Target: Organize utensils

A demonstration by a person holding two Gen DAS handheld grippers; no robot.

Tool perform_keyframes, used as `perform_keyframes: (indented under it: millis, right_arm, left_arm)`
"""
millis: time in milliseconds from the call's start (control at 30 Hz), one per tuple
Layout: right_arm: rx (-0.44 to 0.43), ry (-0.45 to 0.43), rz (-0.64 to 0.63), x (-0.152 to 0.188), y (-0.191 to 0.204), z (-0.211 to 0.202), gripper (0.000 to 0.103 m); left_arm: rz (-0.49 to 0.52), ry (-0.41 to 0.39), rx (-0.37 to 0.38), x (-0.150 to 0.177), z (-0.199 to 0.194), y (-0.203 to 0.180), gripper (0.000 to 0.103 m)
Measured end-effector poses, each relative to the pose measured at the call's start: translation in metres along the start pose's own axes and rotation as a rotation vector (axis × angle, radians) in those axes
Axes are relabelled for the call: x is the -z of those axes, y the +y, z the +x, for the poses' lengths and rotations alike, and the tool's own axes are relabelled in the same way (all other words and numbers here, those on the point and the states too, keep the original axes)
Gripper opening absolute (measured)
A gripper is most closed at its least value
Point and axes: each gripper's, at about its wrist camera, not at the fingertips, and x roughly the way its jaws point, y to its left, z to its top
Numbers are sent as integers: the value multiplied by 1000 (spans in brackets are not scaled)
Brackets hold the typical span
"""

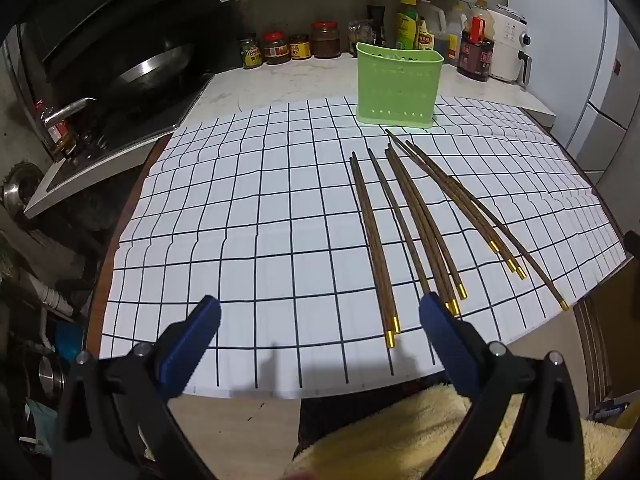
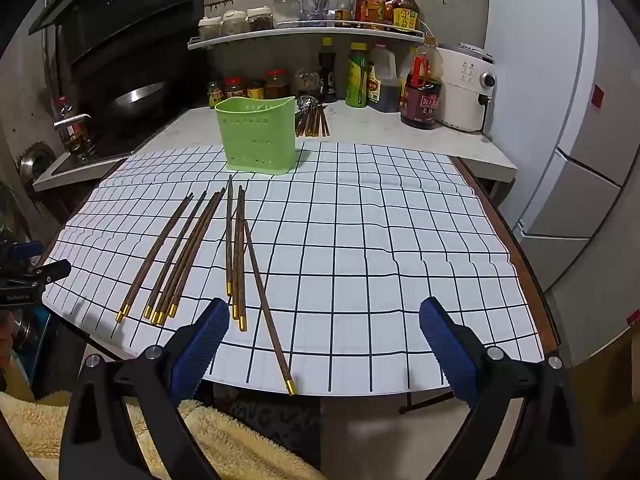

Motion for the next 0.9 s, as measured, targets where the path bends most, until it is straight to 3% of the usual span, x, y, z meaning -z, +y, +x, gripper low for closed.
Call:
perform_keyframes:
  millis: [900]
  right_arm:
    - [-6,1,21,1,-1,3,95]
  left_arm:
    - [-10,1,-5,-1,0,4,97]
